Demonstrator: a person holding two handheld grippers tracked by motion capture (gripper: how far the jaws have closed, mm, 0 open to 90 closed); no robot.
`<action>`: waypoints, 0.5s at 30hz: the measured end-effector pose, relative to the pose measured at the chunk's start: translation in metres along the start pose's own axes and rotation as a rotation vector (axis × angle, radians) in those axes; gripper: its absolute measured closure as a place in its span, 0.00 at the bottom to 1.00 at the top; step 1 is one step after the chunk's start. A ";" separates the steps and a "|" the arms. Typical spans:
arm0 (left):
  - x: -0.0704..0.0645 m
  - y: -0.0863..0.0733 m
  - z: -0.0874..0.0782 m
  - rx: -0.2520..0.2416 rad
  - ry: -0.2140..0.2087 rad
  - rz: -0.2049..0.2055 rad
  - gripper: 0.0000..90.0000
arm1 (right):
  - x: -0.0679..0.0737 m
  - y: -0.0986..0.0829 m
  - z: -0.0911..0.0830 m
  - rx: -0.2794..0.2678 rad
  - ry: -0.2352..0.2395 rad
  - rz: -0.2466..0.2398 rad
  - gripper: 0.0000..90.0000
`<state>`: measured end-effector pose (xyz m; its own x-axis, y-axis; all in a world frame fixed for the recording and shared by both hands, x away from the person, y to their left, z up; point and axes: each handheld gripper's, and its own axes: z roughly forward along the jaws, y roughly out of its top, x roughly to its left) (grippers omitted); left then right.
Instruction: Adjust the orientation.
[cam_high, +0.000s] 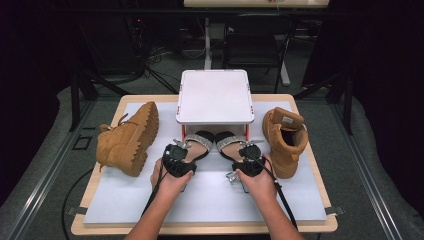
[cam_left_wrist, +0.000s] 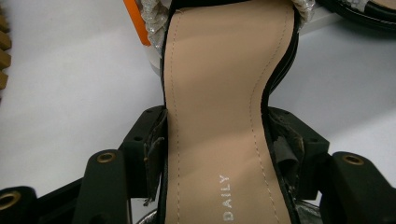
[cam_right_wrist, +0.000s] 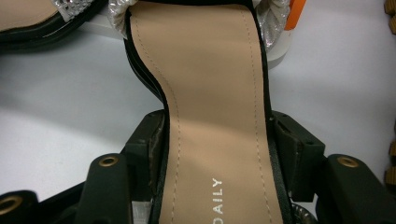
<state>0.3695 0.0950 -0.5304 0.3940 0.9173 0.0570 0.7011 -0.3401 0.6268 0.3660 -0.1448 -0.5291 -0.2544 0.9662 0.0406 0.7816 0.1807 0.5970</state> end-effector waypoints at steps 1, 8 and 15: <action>0.000 0.000 0.000 -0.001 -0.001 0.000 0.45 | -0.001 0.000 0.000 0.003 0.002 -0.004 0.46; 0.000 -0.001 0.000 -0.007 -0.004 0.001 0.44 | 0.000 -0.002 0.000 -0.005 0.004 -0.001 0.45; 0.002 0.000 0.000 0.001 -0.021 -0.001 0.44 | -0.002 0.000 -0.004 -0.016 0.014 0.010 0.44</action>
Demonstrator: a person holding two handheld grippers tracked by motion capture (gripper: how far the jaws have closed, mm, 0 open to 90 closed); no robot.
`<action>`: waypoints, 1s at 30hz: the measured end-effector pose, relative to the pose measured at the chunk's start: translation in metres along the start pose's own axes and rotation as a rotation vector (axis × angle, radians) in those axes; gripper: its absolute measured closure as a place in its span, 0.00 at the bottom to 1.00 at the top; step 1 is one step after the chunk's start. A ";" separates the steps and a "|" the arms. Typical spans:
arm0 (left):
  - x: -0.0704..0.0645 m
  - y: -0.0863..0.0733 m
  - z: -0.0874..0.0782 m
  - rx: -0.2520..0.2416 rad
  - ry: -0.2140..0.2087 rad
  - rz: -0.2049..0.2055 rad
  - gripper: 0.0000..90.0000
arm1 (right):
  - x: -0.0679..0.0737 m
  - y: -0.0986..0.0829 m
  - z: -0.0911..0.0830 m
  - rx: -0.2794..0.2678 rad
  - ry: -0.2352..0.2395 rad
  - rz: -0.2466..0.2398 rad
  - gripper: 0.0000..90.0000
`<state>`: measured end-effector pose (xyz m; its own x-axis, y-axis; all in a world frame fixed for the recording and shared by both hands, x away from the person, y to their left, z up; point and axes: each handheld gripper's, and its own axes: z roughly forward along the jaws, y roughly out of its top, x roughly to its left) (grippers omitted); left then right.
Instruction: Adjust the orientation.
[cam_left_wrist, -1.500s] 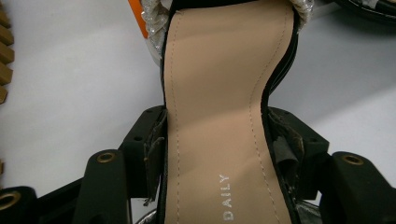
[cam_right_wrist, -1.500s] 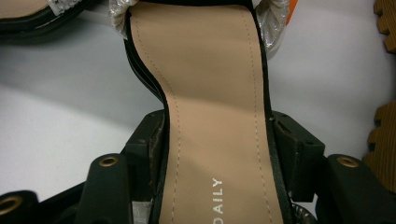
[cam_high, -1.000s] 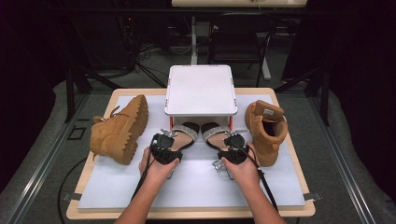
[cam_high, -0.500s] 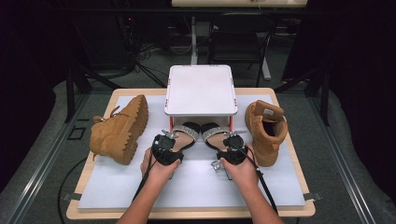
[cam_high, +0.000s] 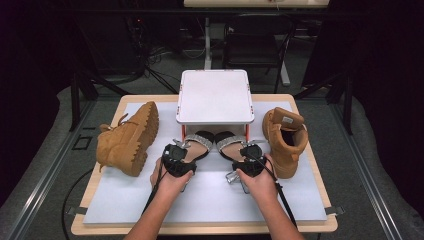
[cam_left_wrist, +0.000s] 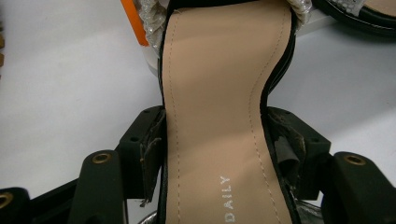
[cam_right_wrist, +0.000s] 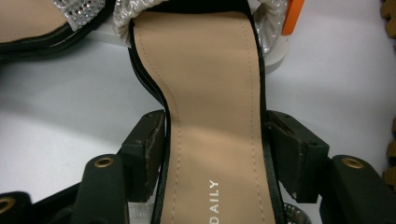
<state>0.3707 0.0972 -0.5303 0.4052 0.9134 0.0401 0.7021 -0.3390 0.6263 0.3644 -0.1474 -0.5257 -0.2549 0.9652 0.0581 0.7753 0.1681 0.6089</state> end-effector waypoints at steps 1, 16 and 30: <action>0.000 0.000 0.000 0.002 -0.004 0.000 0.43 | 0.000 0.000 -0.001 -0.005 -0.002 0.001 0.44; 0.006 0.007 -0.005 0.002 -0.042 -0.023 0.43 | 0.002 0.005 -0.021 -0.083 0.010 -0.059 0.44; 0.019 0.009 -0.045 -0.094 -0.071 -0.029 0.44 | 0.000 -0.001 -0.047 -0.130 0.031 -0.114 0.46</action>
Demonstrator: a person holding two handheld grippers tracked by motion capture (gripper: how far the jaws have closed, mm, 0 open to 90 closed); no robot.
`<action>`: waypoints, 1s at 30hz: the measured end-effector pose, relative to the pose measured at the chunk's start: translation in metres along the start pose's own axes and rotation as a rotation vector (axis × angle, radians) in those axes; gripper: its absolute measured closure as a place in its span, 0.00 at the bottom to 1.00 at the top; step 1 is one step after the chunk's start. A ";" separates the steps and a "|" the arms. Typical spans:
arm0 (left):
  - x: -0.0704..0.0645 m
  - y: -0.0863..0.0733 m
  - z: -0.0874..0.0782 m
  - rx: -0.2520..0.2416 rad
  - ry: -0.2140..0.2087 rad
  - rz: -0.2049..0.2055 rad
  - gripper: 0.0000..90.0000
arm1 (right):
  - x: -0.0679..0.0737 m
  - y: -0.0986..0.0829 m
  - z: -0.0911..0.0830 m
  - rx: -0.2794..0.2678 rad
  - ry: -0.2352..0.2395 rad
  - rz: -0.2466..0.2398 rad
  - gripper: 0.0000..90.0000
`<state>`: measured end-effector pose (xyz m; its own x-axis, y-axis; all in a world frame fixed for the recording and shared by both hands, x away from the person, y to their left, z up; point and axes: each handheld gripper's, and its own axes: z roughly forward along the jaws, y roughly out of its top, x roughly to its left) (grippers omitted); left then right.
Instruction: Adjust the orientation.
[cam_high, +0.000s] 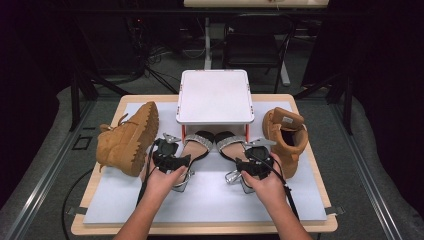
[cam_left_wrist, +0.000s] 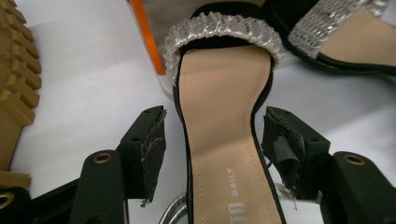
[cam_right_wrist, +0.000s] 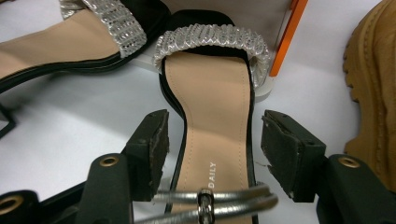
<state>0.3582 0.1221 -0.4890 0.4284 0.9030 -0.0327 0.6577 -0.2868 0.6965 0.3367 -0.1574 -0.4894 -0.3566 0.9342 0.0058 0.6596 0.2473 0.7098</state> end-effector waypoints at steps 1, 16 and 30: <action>0.001 0.000 -0.004 -0.007 -0.003 0.005 0.44 | 0.000 -0.001 -0.003 -0.007 0.003 -0.005 0.46; 0.013 -0.025 -0.044 -0.064 -0.083 0.033 0.49 | -0.009 -0.025 -0.040 -0.086 0.048 -0.055 0.49; 0.019 -0.051 -0.055 -0.086 -0.079 0.059 0.54 | -0.018 -0.056 -0.058 -0.121 0.065 -0.060 0.56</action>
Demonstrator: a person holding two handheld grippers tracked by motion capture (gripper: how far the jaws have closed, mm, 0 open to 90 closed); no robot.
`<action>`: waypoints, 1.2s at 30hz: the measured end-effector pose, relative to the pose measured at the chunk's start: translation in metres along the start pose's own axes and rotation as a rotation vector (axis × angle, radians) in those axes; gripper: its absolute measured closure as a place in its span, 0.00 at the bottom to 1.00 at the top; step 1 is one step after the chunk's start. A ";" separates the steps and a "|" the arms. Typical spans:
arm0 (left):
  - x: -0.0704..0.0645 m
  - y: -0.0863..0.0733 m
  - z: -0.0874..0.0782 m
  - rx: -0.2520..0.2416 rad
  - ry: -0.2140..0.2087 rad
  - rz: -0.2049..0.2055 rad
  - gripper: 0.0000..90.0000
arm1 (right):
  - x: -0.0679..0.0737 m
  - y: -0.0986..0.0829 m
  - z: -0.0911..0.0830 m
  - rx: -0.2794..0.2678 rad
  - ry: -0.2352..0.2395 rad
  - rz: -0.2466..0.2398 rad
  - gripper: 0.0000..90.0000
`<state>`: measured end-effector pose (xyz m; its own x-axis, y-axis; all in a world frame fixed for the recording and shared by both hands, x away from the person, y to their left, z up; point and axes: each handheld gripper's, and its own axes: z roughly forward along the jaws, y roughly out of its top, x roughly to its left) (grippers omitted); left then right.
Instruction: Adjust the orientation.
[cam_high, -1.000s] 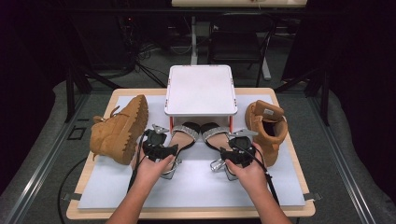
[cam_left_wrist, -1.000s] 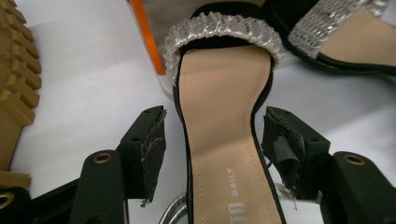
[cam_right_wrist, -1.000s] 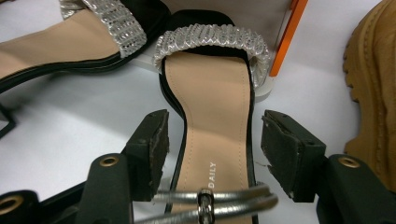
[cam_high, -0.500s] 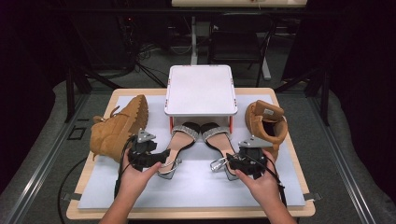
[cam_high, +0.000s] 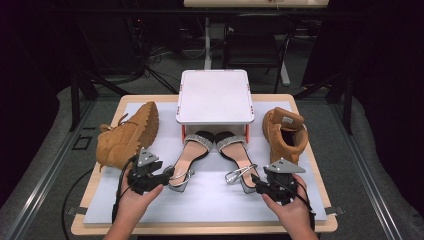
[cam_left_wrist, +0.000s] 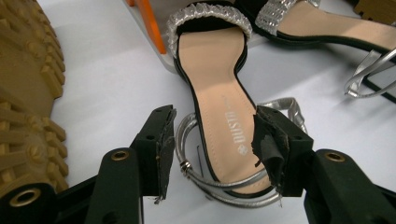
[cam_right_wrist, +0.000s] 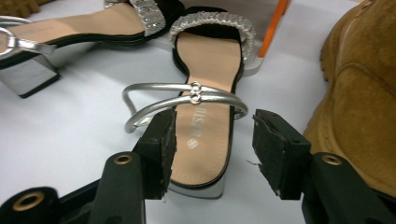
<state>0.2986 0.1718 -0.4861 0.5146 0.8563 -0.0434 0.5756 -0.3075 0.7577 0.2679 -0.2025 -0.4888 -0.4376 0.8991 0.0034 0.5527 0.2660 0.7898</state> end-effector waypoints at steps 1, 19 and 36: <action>0.000 -0.002 0.000 0.001 0.000 0.000 0.54 | 0.000 -0.002 -0.001 -0.002 0.005 -0.001 0.56; 0.010 -0.038 -0.009 -0.007 -0.011 -0.002 0.53 | 0.003 -0.029 0.001 0.026 0.032 -0.004 0.61; 0.005 -0.055 0.005 0.040 -0.062 -0.031 0.47 | -0.005 -0.045 0.009 0.037 0.055 0.047 0.51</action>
<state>0.2727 0.1913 -0.5311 0.5335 0.8390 -0.1073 0.6161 -0.2986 0.7288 0.2511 -0.2156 -0.5300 -0.4488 0.8905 0.0744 0.5985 0.2377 0.7651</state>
